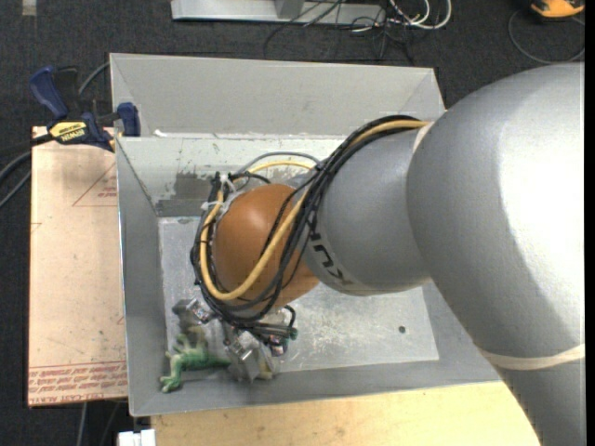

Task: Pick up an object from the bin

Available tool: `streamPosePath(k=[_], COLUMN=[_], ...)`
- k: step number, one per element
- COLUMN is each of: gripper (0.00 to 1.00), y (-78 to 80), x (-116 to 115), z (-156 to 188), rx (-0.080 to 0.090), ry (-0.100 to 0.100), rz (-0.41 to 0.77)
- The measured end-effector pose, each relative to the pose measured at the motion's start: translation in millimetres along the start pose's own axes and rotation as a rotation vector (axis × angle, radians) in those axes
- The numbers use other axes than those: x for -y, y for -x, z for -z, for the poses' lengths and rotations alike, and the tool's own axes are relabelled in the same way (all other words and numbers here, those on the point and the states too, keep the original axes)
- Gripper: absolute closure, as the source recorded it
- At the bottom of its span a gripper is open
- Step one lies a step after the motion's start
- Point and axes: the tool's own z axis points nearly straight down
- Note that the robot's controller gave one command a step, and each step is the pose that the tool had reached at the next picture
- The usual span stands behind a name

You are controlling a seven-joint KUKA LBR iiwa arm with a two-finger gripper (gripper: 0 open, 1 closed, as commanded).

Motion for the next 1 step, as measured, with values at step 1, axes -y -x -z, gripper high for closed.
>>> streamPosePath(k=[1], gripper=[1.0], y=[20.8], x=[-13.1], z=[-1.8], rx=[-0.006], ry=[0.004], rz=[-0.195])
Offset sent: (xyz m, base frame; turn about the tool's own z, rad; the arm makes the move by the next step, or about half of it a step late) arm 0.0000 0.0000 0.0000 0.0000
